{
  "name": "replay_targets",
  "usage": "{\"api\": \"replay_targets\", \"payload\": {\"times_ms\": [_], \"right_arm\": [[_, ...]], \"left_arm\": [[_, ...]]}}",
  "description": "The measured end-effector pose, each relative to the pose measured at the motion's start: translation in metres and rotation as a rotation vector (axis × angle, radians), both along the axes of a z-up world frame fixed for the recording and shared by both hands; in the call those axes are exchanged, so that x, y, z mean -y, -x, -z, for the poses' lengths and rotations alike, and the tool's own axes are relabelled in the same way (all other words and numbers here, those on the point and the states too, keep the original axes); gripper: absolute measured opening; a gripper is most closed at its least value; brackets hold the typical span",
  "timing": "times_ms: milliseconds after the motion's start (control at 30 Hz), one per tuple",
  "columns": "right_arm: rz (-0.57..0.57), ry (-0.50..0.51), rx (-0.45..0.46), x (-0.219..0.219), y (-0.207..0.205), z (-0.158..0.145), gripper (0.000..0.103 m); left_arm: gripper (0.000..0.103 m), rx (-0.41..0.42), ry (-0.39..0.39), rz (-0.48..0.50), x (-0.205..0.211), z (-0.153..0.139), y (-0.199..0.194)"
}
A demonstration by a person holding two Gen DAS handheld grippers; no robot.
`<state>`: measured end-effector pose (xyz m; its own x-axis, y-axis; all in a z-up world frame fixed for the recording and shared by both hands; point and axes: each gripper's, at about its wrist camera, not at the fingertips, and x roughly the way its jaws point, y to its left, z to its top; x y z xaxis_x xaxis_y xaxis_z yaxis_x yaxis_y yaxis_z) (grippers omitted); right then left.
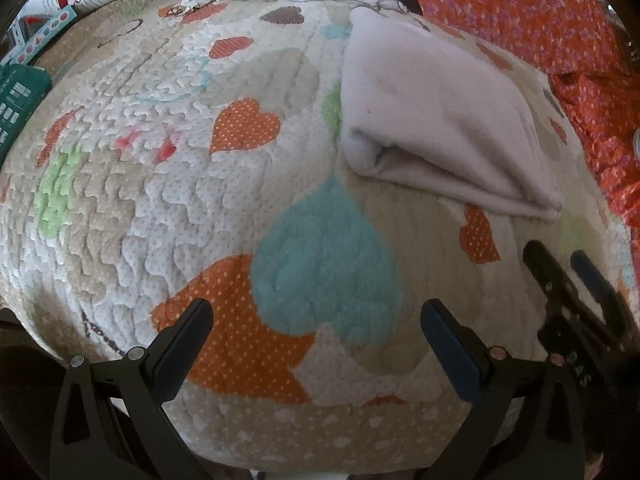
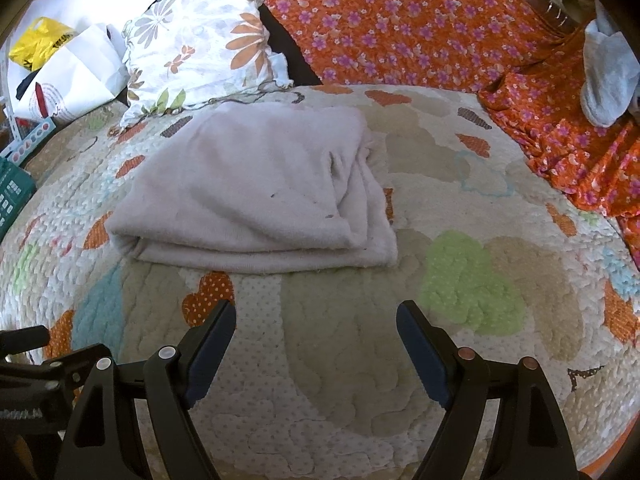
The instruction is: Fold small clothes
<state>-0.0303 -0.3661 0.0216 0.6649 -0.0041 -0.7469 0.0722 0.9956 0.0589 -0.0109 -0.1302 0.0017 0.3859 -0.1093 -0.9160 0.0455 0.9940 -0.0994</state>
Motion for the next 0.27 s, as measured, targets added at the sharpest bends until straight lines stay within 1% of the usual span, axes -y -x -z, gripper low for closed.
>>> {"api": "replay_targets", "payload": {"times_ms": [100,200,267], "right_arm": [[-0.035,0.007,-0.003,-0.006,-0.002,-0.005,0.088],[-0.059,0.029,-0.022,-0.011,-0.008,-0.005,0.088],[-0.063,-0.003,-0.037,-0.004,-0.014,-0.008,0.088]], "left_arm": [[0.103,0.019,0.032,0.004,0.001,-0.003,-0.008],[0.103,0.036,0.037,0.010,0.003,-0.006,-0.016],[0.103,0.042,0.057,0.001,0.000,-0.010,-0.025]]}}
